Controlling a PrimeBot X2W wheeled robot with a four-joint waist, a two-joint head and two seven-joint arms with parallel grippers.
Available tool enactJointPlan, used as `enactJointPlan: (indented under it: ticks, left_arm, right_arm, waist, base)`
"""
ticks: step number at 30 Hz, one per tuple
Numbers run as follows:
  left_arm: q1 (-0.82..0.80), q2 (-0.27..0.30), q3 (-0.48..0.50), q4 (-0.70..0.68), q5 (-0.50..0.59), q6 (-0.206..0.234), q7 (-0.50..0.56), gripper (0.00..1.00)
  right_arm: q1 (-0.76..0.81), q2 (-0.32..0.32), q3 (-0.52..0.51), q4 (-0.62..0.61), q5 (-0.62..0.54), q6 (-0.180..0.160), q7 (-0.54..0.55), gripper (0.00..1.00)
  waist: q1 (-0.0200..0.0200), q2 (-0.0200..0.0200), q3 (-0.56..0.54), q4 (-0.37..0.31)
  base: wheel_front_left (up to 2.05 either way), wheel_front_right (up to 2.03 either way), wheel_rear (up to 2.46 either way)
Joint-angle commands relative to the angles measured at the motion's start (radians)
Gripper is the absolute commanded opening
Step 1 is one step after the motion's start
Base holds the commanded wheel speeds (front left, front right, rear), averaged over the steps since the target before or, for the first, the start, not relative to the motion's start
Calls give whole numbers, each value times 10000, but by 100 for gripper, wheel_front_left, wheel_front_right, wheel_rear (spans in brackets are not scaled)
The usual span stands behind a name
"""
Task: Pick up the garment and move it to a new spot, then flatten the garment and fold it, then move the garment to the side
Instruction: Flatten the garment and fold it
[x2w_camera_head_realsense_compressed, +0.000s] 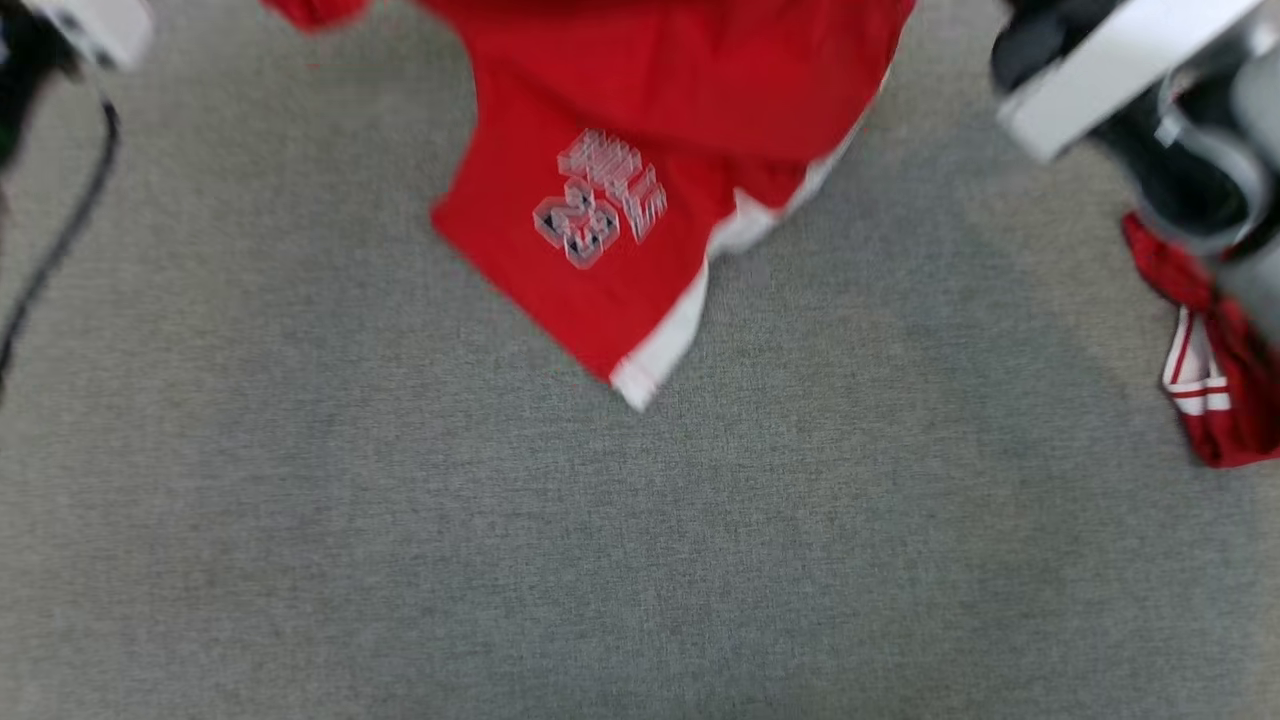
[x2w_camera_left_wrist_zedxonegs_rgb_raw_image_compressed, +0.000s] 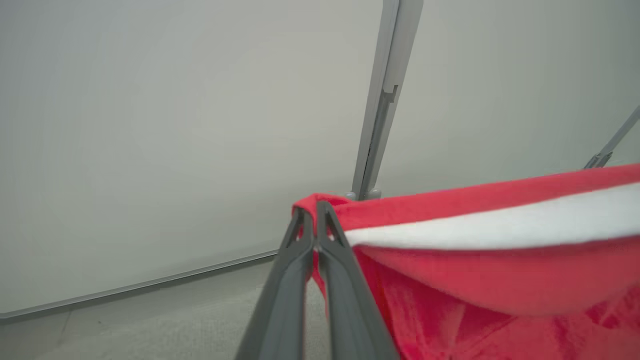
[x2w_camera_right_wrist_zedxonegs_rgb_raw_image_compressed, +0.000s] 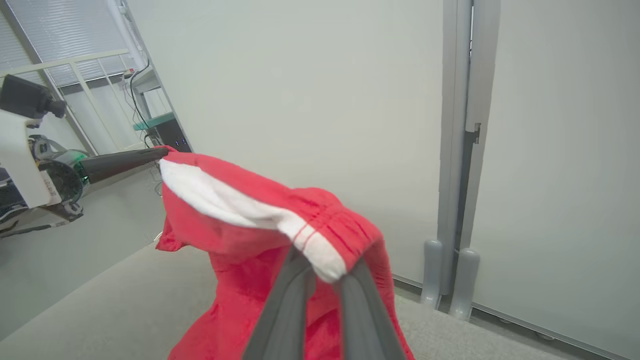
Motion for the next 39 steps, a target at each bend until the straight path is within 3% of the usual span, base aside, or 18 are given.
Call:
enactJointPlan:
  ticks: [1,11,19,28,34,39]
  left_arm:
    - [-735,-35,-44,363,84,-39,-104,0]
    - [-4639,-461,-136,2794,73,-73,-1238,0]
    - [-5445,-672,-984,3513,-234,-74,-1512,0]
    - [-3508,-151,-2968,3315,-1197,-76,-1338,0]
    - [-1311,589,-4132,2732,-2332,-75,-354,0]
    - [815,1309,-4845,1814,-3365,-77,663,0]
  right_arm:
    - [-679,-86,51,220,182,0,-42,0]
    - [-3930,-203,218,1490,1275,-1,-898,0]
    - [-4446,-293,984,1804,1711,-1,-1212,0]
    - [-3062,-631,2792,1596,2238,-1,-1435,0]
    - [-1311,-622,3427,1227,2287,-1,-1631,0]
    - [685,-654,3538,477,1898,-1,-857,0]
  waist:
    - [0,0,857,-138]
    - [0,0,1355,-245]
    - [0,0,1365,-263]
    - [0,0,771,-90]
    - [0,0,-664,-215]
    - [0,0,-2140,-315]
  base:
    - [0,0,0]
    - [0,0,0]
    - [0,0,0]
    - [0,0,0]
    - [0,0,0]
    - [0,0,0]
